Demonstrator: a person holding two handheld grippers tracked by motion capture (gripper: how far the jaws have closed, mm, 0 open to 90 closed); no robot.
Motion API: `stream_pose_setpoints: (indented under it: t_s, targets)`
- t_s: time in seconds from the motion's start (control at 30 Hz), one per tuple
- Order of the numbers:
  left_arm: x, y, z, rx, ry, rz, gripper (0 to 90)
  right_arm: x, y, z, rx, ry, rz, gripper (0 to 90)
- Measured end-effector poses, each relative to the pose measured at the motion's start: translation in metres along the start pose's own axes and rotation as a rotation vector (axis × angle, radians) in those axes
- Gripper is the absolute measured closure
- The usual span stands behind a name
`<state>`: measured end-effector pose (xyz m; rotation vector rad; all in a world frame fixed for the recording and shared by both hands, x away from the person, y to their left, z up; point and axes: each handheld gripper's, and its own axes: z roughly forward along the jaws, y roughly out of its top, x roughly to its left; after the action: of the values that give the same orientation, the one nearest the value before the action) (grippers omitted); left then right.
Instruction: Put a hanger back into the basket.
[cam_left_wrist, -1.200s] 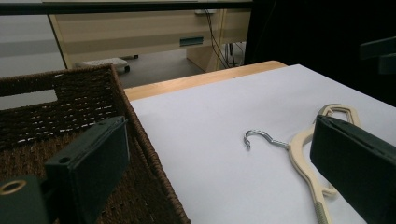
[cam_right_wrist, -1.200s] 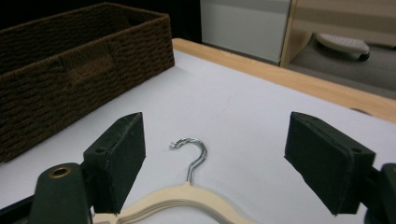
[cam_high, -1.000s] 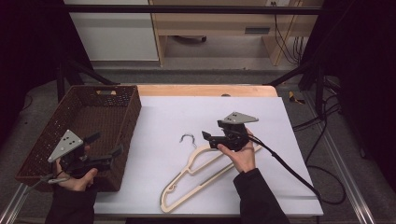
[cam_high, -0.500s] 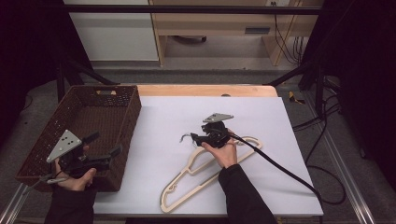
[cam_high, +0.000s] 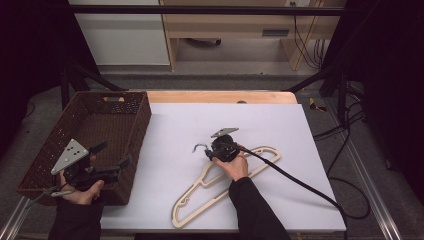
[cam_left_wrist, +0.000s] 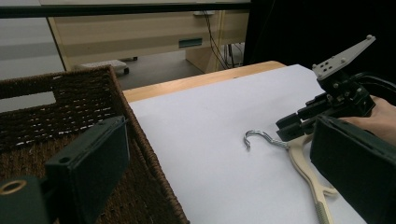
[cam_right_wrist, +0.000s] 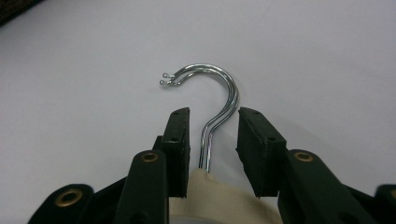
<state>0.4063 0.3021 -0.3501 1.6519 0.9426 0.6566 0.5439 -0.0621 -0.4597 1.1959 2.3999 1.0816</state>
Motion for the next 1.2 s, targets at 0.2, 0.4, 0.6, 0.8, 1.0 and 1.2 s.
stream_pose_setpoints:
  t_s: [0.2,0.4,0.6,0.8,1.0,1.2]
  targets:
    - [0.0,0.0,0.0,0.002,0.001,-0.001,4.4,-0.001,-0.003,0.007,0.016,0.021,-0.007,73.9]
    - [0.0,-0.001,0.001,0.007,0.003,0.001,4.5,-0.001,-0.004,0.011,0.032,0.029,0.009,79.4]
    - [-0.002,-0.001,0.003,0.009,0.003,0.0,4.6,-0.002,-0.004,0.012,0.031,0.047,0.021,86.4]
    - [-0.004,0.0,0.003,0.011,0.001,0.005,4.6,-0.002,-0.003,0.009,0.035,0.045,0.055,87.7]
    - [-0.012,0.001,0.006,0.017,-0.017,0.018,4.9,0.001,-0.002,0.004,0.009,0.029,0.064,88.4]
    - [-0.028,-0.001,0.018,0.049,-0.055,0.044,5.1,0.004,0.0,-0.008,-0.017,0.017,0.058,88.7]
